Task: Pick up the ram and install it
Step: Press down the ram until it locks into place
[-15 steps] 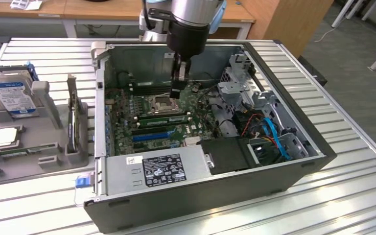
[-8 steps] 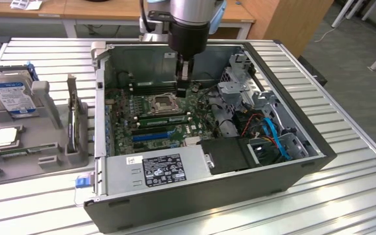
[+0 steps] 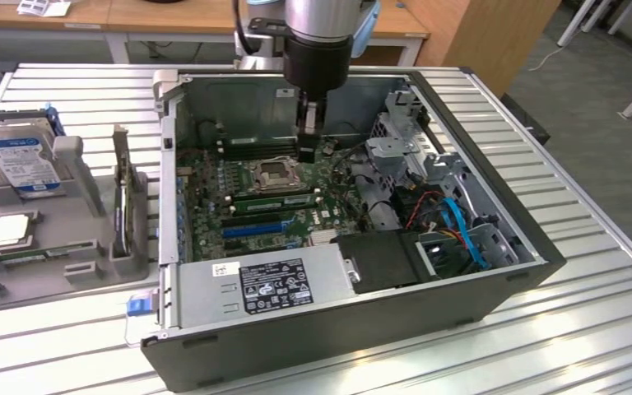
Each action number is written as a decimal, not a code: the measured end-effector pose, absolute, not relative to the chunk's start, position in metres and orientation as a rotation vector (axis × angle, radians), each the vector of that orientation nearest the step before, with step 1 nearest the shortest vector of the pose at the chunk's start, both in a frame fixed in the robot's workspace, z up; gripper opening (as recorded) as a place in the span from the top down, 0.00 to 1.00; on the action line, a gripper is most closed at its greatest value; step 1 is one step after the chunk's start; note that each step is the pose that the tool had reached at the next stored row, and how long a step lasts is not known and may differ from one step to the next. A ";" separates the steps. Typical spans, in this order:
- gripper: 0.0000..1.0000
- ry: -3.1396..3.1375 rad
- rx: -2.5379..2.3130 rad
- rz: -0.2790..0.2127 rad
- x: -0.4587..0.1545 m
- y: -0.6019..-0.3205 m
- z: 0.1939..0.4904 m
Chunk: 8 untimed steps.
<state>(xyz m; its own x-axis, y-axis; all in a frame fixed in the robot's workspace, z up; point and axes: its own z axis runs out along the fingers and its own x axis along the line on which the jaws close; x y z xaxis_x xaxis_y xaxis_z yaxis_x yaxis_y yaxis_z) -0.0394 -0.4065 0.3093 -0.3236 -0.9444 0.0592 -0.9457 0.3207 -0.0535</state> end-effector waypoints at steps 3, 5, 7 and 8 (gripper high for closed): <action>0.90 -2.573 1.766 0.121 -0.039 -0.406 0.309; 0.90 -2.573 1.766 0.121 -0.039 -0.406 0.309; 0.90 -2.586 1.772 0.093 -0.039 -0.406 0.309; 0.90 -2.596 1.776 0.070 -0.039 -0.406 0.309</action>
